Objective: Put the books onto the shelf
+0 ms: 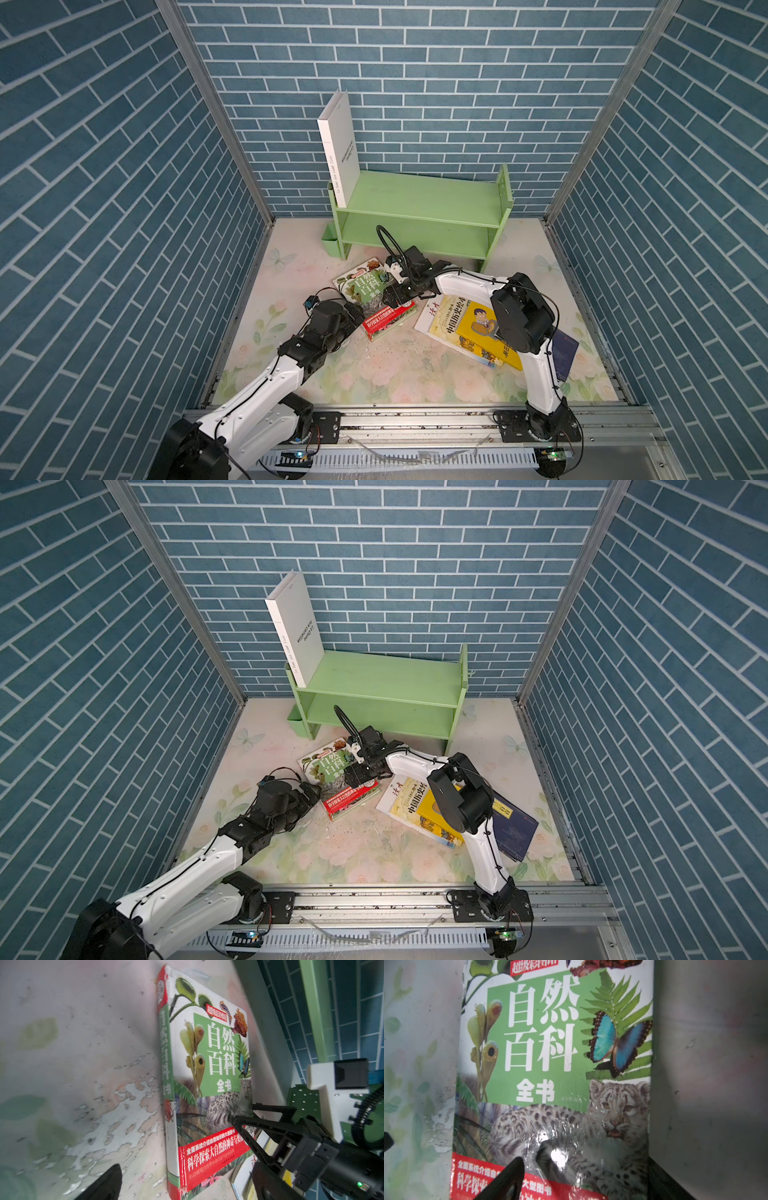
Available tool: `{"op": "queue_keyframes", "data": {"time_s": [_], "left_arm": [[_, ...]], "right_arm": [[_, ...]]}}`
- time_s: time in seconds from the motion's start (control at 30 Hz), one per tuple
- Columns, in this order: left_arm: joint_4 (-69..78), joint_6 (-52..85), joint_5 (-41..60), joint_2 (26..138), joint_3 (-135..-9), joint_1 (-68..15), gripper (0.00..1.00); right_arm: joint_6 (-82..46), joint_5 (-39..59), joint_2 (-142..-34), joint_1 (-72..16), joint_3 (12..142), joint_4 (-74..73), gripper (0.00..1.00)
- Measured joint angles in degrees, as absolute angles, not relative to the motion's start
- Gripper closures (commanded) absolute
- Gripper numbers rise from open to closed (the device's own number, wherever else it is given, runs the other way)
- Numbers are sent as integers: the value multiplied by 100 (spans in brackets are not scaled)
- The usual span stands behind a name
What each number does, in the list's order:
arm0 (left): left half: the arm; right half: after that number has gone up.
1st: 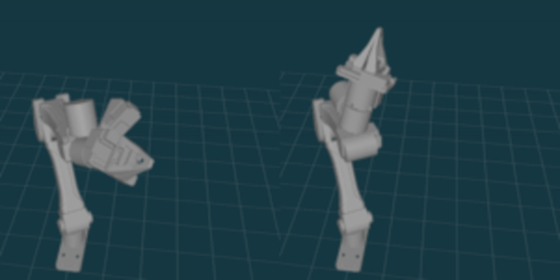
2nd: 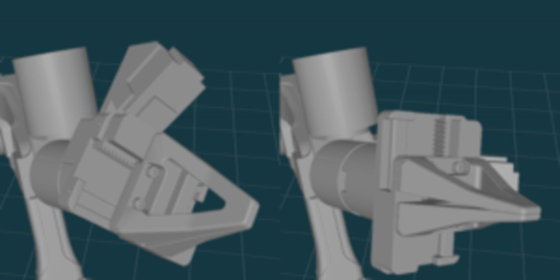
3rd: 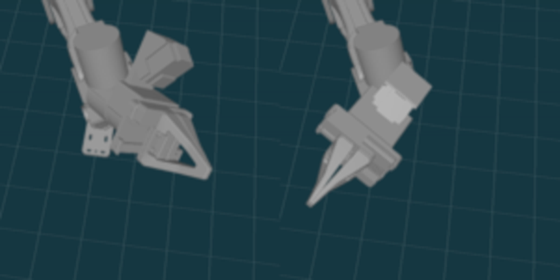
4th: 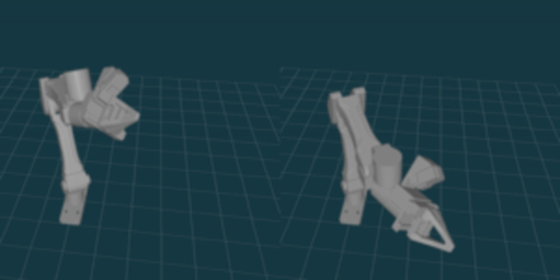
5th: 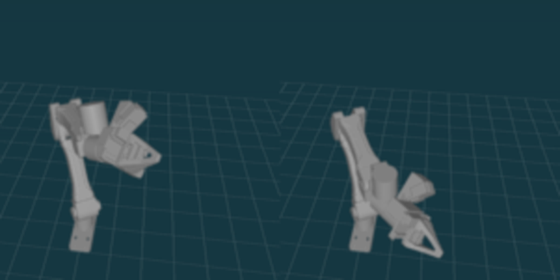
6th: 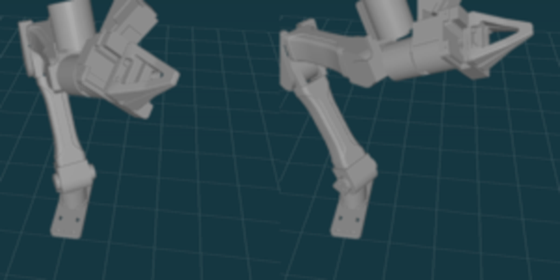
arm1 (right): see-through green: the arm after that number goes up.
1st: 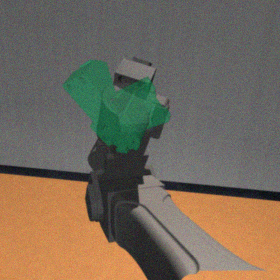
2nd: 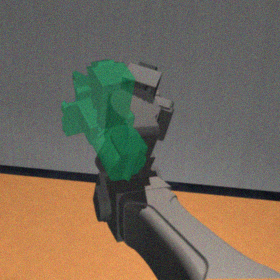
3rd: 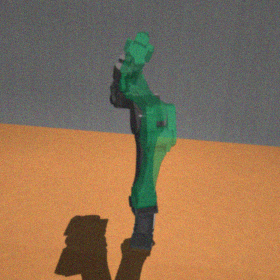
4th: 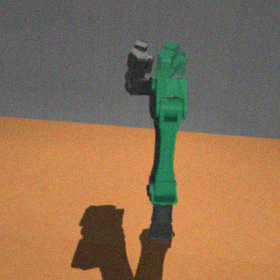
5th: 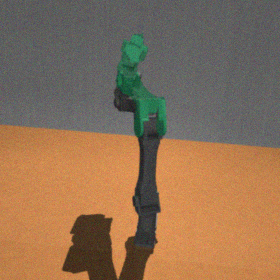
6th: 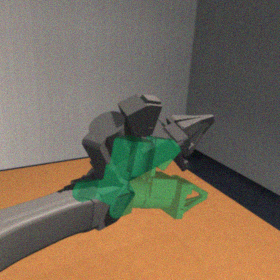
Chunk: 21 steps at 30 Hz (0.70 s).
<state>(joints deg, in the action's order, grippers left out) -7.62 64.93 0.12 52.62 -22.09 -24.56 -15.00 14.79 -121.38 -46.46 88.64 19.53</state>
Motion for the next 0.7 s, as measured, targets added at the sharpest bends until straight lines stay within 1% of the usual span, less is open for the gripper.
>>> {"op": "queue_keyframes", "data": {"time_s": [0.13, 0.23, 0.4, 0.57, 0.7], "left_arm": [[-895, 6335, 429, 5522, -2163, -2143, 0], [-847, 6104, 784, 6031, -2215, -1984, 0], [-462, 5752, 1334, 7022, -2670, -1879, 0], [152, 5712, 1619, 7498, -2792, -1865, 0], [464, 5749, 1680, 7651, -2799, -1861, 0]], "right_arm": [[-2040, 1431, -12073, -4661, 8864, 1927, 12], [-2349, 1170, -12053, -4661, 8925, 2016, 12], [-2864, 607, -12075, -4648, 9445, 2397, 14], [-3120, 427, -12180, -4635, 9817, 2410, 15], [-3177, 403, -12595, -4635, 10182, 2502, 15]]}}
